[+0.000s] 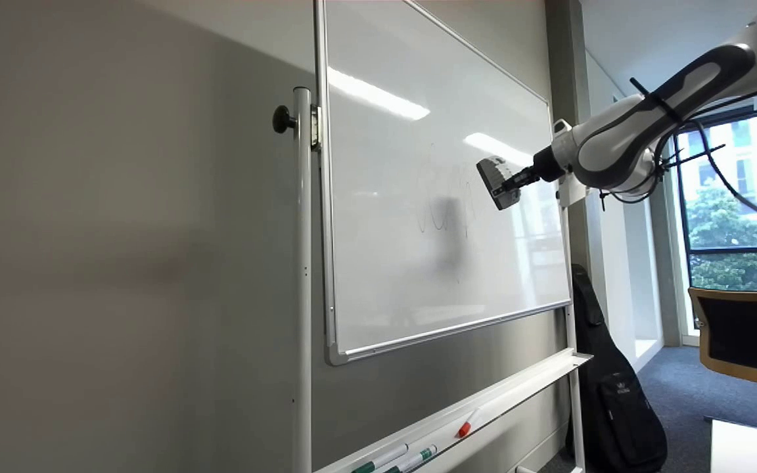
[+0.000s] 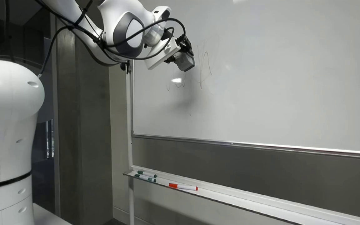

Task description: Pick up the duster, clean the whiteboard and then put the duster back down

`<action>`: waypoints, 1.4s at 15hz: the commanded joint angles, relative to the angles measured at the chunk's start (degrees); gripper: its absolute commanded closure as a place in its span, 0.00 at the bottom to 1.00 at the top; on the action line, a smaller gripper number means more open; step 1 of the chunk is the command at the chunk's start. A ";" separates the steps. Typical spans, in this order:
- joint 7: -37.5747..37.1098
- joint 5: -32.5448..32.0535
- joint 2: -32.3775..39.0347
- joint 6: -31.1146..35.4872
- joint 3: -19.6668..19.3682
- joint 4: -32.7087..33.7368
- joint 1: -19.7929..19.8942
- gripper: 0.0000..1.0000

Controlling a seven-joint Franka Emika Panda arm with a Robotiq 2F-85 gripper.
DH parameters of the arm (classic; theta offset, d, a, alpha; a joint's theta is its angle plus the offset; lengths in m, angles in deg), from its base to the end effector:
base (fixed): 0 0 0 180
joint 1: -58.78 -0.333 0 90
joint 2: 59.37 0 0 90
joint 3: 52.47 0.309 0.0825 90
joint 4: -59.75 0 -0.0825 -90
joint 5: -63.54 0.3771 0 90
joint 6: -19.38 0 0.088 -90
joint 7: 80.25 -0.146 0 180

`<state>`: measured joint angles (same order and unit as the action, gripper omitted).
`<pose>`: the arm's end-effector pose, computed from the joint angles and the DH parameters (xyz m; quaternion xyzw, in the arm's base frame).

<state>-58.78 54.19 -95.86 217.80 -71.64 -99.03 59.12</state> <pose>0.3918 -0.1319 0.5369 0.7899 0.0556 0.5929 0.1464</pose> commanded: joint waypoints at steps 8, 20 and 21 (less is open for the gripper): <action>0.18 -0.01 -0.25 -0.07 -2.71 -0.08 -1.68 0.37; 0.17 -0.01 -0.25 -0.08 -2.71 -0.08 -1.69 0.37; 0.17 -0.01 -0.25 -0.08 -2.71 -0.08 -1.69 0.37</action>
<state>-58.61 54.18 -96.11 217.73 -74.35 -99.11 57.44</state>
